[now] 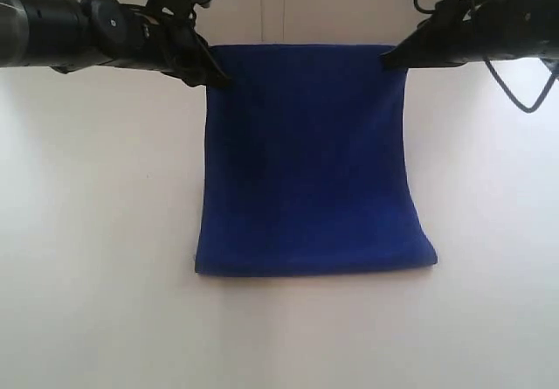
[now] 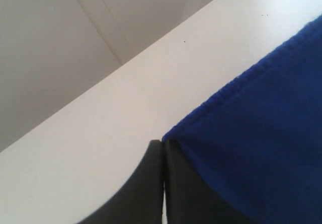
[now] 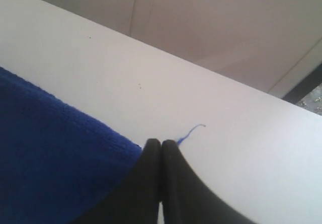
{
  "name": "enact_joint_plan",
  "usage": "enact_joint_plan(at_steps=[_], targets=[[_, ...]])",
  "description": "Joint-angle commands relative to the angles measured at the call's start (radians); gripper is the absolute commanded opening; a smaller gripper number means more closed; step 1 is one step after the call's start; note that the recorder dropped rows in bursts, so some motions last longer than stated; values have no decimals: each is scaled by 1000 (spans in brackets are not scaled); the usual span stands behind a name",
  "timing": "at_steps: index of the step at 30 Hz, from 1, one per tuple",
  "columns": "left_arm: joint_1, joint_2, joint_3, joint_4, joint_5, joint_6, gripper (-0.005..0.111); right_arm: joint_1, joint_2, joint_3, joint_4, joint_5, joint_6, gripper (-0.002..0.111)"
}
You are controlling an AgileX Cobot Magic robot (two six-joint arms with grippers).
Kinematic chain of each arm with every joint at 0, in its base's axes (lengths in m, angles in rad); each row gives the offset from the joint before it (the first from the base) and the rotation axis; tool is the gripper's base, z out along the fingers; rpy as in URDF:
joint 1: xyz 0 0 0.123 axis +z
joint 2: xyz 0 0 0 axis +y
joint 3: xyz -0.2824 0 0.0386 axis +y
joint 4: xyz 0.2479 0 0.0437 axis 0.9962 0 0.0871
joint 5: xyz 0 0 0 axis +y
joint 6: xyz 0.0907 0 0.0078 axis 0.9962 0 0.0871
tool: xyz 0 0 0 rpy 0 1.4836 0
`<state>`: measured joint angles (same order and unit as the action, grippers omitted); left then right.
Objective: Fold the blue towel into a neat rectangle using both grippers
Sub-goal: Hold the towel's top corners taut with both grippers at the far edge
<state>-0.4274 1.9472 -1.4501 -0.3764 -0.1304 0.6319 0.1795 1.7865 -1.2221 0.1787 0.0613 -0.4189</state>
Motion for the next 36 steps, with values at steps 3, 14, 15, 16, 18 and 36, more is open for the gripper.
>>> enact_joint_plan(at_steps=[3, 14, 15, 16, 18, 36], targets=[[-4, 45, -6, -8, -69, -34, 0, -11, 41, -3, -3, -32, 5, 0], [-4, 102, -55, -2, -81, -78, 0, -11, 66, -3, 2, -114, 5, 0], [-4, 102, -70, -2, -79, -82, 0, -11, 64, -7, 2, -114, 5, 0], [-4, 102, -85, -2, -79, -82, 0, -11, 62, -12, 2, -107, 5, 0], [-4, 102, -103, -2, -71, -82, 0, -11, 64, -22, 2, -91, 5, 0], [-4, 205, -128, -2, -82, -108, 0, -21, 130, -24, 6, -139, 5, 0]])
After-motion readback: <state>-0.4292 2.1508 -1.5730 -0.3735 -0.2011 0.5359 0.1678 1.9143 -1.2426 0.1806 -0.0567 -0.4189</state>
